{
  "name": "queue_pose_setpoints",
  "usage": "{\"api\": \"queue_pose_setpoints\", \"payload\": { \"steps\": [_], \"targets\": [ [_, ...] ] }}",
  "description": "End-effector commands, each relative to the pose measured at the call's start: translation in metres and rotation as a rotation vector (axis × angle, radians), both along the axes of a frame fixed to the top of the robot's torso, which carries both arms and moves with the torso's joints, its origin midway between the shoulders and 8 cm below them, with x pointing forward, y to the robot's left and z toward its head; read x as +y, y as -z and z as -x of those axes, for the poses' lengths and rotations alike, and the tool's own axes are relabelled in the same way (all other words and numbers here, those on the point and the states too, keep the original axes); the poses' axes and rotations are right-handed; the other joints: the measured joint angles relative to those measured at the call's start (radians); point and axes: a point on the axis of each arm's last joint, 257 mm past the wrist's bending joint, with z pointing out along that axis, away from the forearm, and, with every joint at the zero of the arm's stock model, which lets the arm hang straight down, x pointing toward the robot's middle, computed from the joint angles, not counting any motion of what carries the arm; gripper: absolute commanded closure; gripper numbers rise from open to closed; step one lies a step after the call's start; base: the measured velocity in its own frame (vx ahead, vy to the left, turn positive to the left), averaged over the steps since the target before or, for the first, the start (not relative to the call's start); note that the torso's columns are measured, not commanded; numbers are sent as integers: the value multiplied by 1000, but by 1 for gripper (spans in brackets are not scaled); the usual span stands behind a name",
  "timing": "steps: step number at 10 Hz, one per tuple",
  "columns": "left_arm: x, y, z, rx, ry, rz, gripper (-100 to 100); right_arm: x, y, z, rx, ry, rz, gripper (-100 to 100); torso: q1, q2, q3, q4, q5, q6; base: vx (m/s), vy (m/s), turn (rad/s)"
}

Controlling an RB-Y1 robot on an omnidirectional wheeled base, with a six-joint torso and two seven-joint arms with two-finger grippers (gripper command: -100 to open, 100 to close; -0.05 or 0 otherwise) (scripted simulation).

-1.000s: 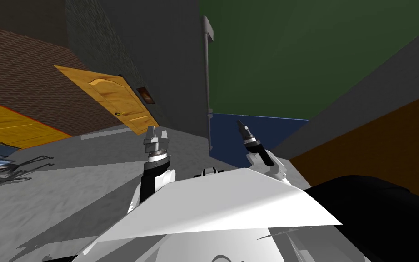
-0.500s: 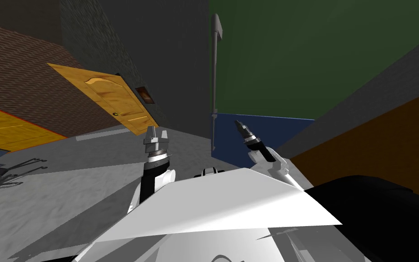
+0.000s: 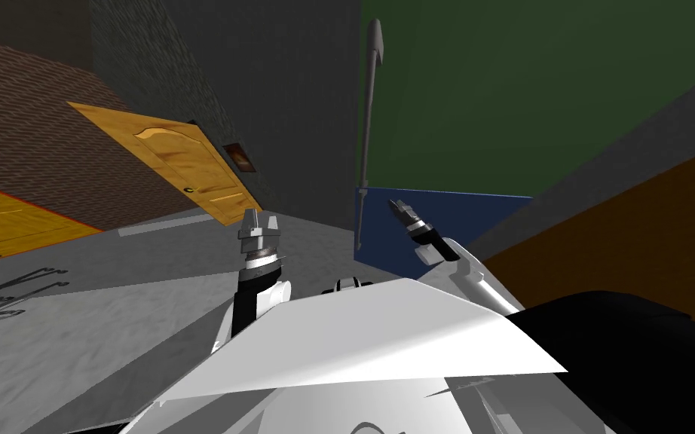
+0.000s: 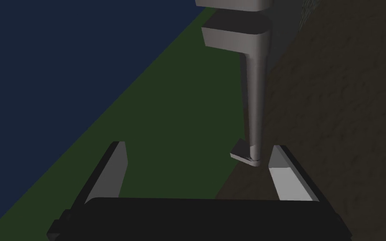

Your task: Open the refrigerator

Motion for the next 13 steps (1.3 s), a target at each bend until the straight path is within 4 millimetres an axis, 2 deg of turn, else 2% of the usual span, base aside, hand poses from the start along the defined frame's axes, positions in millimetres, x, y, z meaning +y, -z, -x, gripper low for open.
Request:
{"api": "queue_pose_setpoints", "payload": {
  "steps": [1,3,6,8,11,13],
  "targets": [
    [0,0,0,0,0,0,0,-6,2,-7,11,30,77,-100,0,-1,0,0,0,0,25,90,-21],
    [0,0,0,0,0,0,0,-19,6,-21,36,77,186,-100,3,-1,-1,0,1,0,43,152,-46],
    [0,0,0,0,0,0,0,-26,6,-28,42,110,278,-100,0,0,0,0,0,0,22,115,-23],
    [0,0,0,0,0,0,0,-44,7,-42,65,163,390,-100,1,-1,0,0,0,0,40,142,-45],
    [0,0,0,0,0,0,0,-53,5,-48,68,197,479,-100,1,0,0,0,0,0,16,111,-23],
    [0,0,0,0,0,0,0,-72,1,-60,85,251,592,-100,0,0,0,0,0,0,19,105,-44]
  ]
}}
